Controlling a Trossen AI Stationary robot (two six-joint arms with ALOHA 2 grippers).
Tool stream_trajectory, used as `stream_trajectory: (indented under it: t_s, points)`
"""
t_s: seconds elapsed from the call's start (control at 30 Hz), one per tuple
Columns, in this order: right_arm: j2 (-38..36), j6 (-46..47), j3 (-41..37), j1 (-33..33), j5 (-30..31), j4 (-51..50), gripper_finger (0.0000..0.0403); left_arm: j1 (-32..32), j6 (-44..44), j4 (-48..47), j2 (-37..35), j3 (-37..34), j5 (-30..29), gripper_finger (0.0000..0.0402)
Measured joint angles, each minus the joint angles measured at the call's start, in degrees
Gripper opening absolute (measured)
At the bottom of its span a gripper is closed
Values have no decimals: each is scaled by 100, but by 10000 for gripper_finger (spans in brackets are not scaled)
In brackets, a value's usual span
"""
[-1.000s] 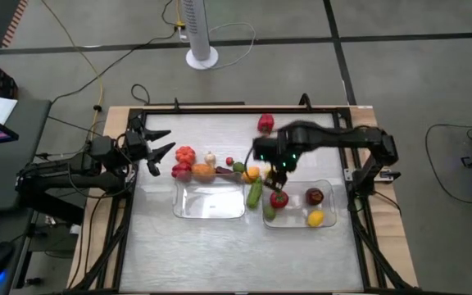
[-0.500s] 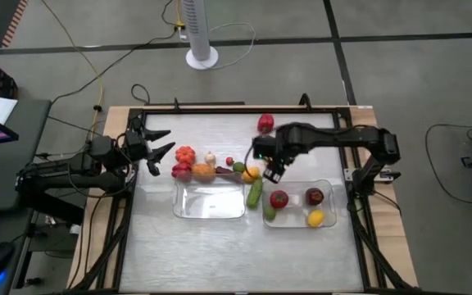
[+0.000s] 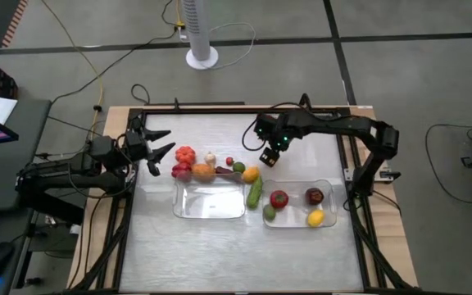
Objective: Sort produce into baskets
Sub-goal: Put the top lemon into the right transparent bin
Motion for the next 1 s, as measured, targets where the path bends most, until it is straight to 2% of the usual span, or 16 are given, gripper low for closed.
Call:
stream_trajectory:
  t_s: [0.4,0.53,0.73,0.87,1.0]
  points:
    - [-1,-57,-135,177,-74,443,256,0,-9,7,1,0,0,192]
    - [-1,-357,-136,178,-47,462,265,2,9,2,0,0,0,192]
    - [-1,-552,-136,213,119,500,322,2,11,0,2,0,0,192]
    - [-1,-518,-164,253,473,548,370,0,11,-2,2,0,0,192]
    - [-5,-505,-549,289,516,977,397,1,11,-6,2,0,0,192]
